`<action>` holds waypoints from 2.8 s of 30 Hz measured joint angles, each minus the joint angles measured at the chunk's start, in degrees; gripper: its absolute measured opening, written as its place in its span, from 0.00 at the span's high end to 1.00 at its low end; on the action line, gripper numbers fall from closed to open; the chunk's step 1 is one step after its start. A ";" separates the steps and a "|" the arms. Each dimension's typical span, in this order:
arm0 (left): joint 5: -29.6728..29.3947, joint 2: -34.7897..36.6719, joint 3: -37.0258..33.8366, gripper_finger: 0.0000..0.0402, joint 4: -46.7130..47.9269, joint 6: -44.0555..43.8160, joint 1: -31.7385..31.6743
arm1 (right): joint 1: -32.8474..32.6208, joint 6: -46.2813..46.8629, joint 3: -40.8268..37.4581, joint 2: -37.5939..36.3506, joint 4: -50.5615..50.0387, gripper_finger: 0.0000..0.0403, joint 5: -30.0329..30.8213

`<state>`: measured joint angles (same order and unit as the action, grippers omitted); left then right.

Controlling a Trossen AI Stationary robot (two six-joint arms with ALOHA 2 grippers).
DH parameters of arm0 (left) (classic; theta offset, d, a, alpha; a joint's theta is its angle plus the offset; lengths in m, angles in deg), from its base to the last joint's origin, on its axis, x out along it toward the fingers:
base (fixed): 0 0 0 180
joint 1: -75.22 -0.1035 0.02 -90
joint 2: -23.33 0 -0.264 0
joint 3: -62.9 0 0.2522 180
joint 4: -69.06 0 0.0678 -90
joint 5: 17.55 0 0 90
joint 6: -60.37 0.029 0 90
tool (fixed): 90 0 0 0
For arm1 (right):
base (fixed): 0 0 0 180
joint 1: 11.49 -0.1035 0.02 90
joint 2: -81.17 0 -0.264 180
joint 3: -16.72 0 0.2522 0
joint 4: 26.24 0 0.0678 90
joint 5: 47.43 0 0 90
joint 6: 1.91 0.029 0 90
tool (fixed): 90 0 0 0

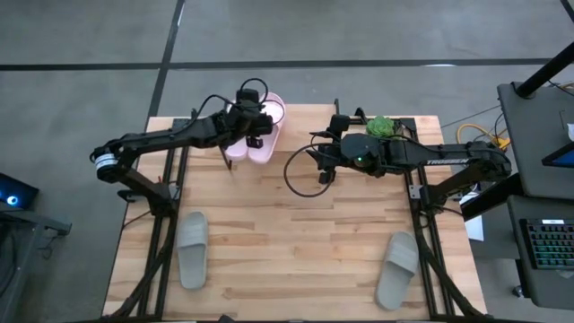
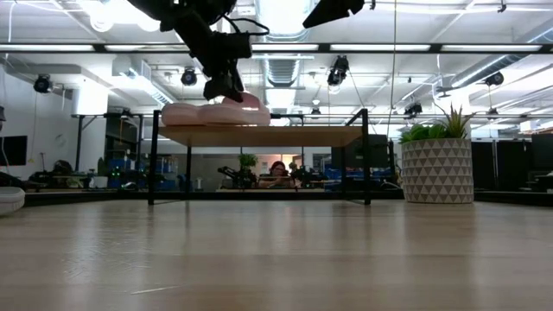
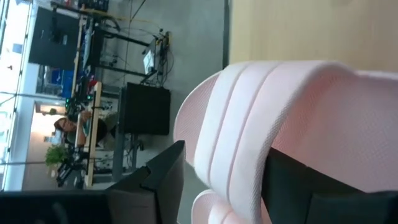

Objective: Pick and place slides into the shelf
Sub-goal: Put the pink slipper on the shelf, then put the left gray slipper on the shelf

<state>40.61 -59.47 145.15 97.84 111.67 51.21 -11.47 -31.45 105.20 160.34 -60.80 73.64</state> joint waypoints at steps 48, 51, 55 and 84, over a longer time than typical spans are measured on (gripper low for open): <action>9.90 5.67 0.09 0.58 8.53 -12.52 -1.89 | -0.01 1.26 0.00 0.00 -1.26 0.44 -0.04; 16.57 9.49 0.01 0.58 8.84 -17.17 -1.28 | 0.00 2.76 0.00 0.00 -1.32 0.44 -0.04; 32.99 16.03 -1.03 0.58 10.06 -24.88 -1.05 | -0.05 5.39 0.00 0.00 -1.37 0.44 -0.04; 44.42 65.93 -31.90 0.58 6.96 -46.72 3.03 | -13.14 19.73 -2.18 -0.74 3.11 0.44 -1.51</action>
<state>85.03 6.45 113.25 104.80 64.94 54.24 -24.60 -11.72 103.02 159.60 -57.69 72.13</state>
